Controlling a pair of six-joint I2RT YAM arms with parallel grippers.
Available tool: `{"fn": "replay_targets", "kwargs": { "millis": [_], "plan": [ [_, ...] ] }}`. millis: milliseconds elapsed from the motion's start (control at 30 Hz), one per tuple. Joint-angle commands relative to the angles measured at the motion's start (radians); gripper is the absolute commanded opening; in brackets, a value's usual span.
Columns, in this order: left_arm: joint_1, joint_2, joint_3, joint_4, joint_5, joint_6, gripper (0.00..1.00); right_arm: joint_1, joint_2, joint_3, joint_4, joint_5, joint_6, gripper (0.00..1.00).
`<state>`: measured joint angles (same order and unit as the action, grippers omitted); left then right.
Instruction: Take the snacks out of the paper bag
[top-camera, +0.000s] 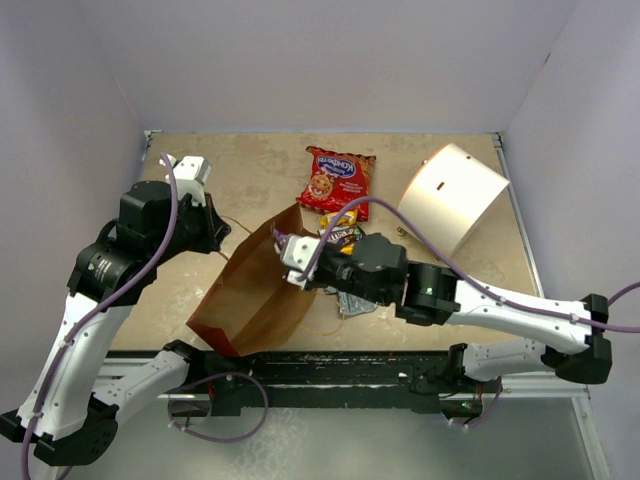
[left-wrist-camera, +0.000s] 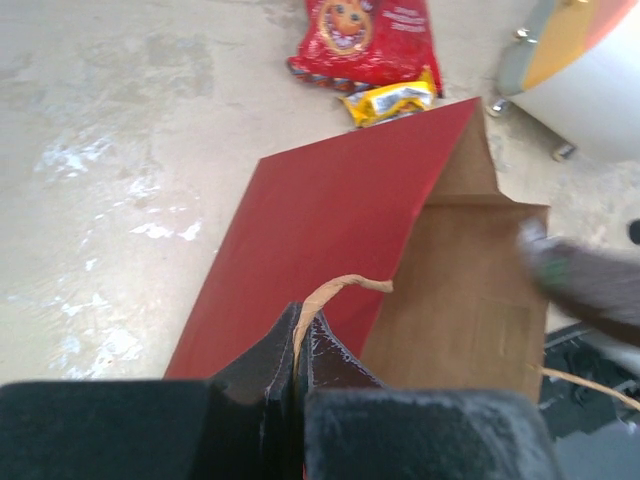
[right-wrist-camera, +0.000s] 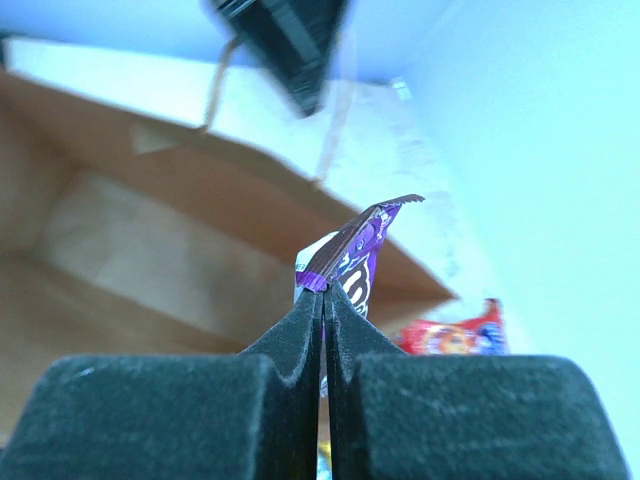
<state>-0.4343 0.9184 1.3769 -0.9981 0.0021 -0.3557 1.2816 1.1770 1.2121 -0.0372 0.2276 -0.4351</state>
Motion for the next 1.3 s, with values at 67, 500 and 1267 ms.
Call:
{"fn": "replay_targets", "kwargs": {
  "millis": [67, 500, 1267],
  "plan": [
    [-0.002, 0.014, 0.037, -0.041, -0.272, -0.065, 0.0, -0.136, -0.068, 0.118, 0.149, 0.249, -0.089, 0.0],
    [0.0, 0.059, 0.045, -0.09, -0.595, -0.142, 0.02, -0.496, -0.028, -0.06, 0.02, 0.057, -0.177, 0.0],
    [0.002, 0.129, 0.085, -0.089, -0.646, -0.097, 0.08, -0.536, 0.571, 0.134, -0.184, -0.15, -0.573, 0.0]
  ]
}}
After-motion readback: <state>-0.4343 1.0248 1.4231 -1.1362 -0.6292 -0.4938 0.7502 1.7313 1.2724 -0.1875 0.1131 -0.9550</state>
